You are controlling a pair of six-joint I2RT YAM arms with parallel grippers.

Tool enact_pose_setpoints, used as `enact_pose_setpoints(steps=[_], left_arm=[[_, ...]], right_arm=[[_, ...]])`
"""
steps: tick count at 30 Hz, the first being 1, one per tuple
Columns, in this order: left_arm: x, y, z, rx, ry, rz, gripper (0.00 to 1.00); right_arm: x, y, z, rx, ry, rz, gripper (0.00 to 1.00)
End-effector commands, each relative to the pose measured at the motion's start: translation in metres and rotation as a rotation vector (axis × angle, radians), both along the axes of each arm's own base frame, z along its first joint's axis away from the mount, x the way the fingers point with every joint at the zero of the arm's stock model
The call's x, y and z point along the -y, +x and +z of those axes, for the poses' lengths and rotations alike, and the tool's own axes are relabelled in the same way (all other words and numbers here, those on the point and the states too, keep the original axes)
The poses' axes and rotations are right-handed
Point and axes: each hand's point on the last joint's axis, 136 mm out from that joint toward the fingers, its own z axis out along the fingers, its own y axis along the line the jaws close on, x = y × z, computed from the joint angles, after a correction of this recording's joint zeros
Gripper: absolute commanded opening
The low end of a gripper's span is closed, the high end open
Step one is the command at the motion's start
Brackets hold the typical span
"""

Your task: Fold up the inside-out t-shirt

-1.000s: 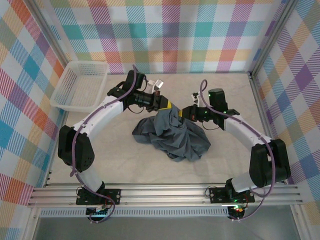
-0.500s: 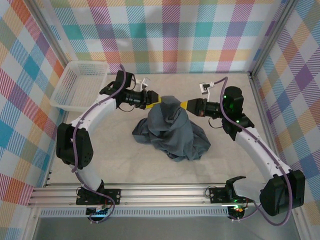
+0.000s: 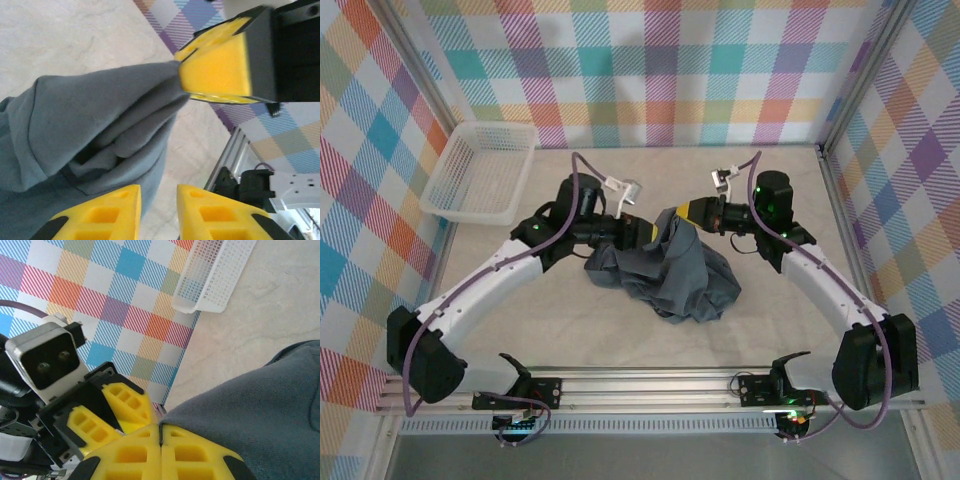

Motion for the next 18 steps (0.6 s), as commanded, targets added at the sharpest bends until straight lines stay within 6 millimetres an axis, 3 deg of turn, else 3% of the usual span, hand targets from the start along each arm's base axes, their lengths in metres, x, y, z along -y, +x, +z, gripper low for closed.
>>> enact_pose_setpoints(steps=[1,7,18], left_arm=[[0.015,0.023,-0.003,0.052,-0.004,0.001,0.24],[0.046,0.032,-0.005,0.028,-0.08,-0.073,0.24],[0.057,0.035,-0.016,0.003,-0.09,-0.102,0.62]], right_arm=[[-0.002,-0.004,0.022,0.049,0.023,0.032,0.0],[0.001,-0.006,0.025,0.06,0.015,0.012,0.0],[0.0,-0.007,0.03,0.064,0.028,0.026,0.0]])
